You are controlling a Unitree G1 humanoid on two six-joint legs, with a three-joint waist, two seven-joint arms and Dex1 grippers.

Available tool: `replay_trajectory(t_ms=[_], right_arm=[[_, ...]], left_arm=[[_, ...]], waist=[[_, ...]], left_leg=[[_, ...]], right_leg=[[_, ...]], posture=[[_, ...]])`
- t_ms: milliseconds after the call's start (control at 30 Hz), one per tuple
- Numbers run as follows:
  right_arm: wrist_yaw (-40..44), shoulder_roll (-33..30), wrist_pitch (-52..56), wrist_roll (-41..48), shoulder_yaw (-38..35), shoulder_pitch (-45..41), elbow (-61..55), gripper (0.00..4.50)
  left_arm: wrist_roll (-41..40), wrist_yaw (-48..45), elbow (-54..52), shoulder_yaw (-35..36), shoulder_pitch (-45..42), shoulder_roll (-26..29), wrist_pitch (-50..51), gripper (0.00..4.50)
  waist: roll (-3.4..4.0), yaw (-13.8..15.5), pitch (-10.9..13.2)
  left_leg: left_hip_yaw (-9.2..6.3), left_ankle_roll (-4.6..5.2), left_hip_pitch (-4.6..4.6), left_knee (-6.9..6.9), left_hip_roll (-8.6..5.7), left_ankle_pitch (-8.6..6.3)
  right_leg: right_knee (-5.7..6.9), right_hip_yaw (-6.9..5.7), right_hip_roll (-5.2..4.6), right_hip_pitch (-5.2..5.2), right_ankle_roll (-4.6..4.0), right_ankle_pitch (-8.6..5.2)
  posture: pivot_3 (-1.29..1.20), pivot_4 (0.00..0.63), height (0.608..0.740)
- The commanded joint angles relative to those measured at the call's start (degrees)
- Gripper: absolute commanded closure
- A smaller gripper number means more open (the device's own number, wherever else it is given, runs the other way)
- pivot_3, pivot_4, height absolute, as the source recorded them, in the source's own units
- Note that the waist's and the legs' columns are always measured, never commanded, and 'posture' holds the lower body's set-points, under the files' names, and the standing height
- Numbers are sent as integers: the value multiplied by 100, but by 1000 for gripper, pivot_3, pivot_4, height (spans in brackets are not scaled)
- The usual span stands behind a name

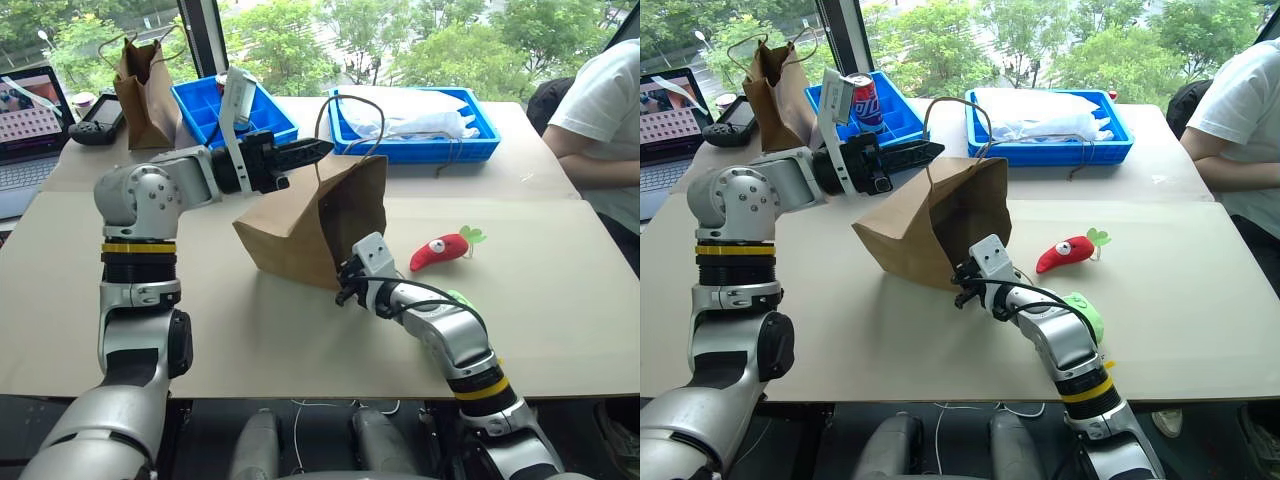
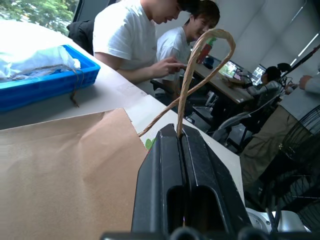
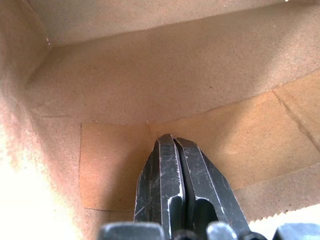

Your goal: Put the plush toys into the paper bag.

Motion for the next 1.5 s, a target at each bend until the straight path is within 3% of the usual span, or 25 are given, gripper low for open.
replay_trajectory(t_ms=[33,233,467,600,733,900,933,1067,1200,1333,1500], right_arm=[[24,146,59,-12,45,83,28,4453],[63,190,75,72,-210,-69,-184,4453],[816,-943,1075,925,-1304,-728,-1302,4453],[1829,-2562,1236,1142,-1682,-1158,-1266,3390],[2904,-3853,165,550,-1217,-1434,2,1981],[3529,-3722,-1728,-539,-305,-2207,2580,181],[3589,-3632,-1995,-692,-198,-2338,2997,21],[3605,-3198,-2821,-1284,120,-2733,4942,21],[3652,-3061,-3373,-1495,84,-2818,5985,1134],[3881,-3071,-3398,-1285,-228,-2884,5859,2505],[4226,-3400,-2489,-852,-751,-2846,3986,4168]], left_arm=[[71,804,-77,433,-28,-110,-162,4500],[-369,1290,-602,662,239,-418,228,4500],[-710,824,-1076,351,520,-1,721,4500],[-670,402,-1101,64,553,269,658,4500],[-646,140,-1072,-117,573,323,516,4500],[-606,-10,-1038,-221,602,299,368,4500],[-602,-23,-1041,-237,604,298,347,4500],[-656,-31,-1122,-186,618,363,359,4500],[-633,-61,-1120,-212,605,383,293,4500],[-661,-76,-1117,-215,585,390,283,4500],[-706,12,-1000,-221,544,210,310,4500]], waist=[[0,0,0],[0,13,0],[3,19,3],[13,40,9],[12,44,10],[14,-34,12],[16,-43,14],[23,-55,20],[24,-13,20],[24,37,20],[43,25,32]], left_leg=[[0,0,0,0,0,0],[-2,-1,-2,0,-3,0],[-8,-12,-7,-1,-13,7],[-10,-13,-4,-12,-16,7],[-9,-12,-5,-14,-20,7],[1,-13,2,-12,-18,8],[1,-13,2,-13,-18,9],[-1,-18,-3,-15,-19,12],[-1,-23,-3,-14,-28,15],[-4,-37,0,-12,-55,24],[-3,-42,-6,-12,-66,31]], right_leg=[[0,0,0,0,0,0],[3,-1,-5,0,-1,1],[2,-2,-11,-2,-1,1],[-9,-5,-12,2,-1,1],[-23,-4,-14,8,-1,0],[-24,5,-12,8,0,0],[-24,6,-11,7,0,0],[-20,6,-13,2,-1,1],[-18,5,-25,3,-2,1],[-17,-9,-55,17,-1,1],[-14,-9,-66,11,4,2]], posture=[[0,150,715],[0,150,715],[0,150,715],[0,150,715],[0,150,715],[0,150,715],[0,150,715],[0,150,715],[0,150,715],[0,150,715],[0,150,715]])
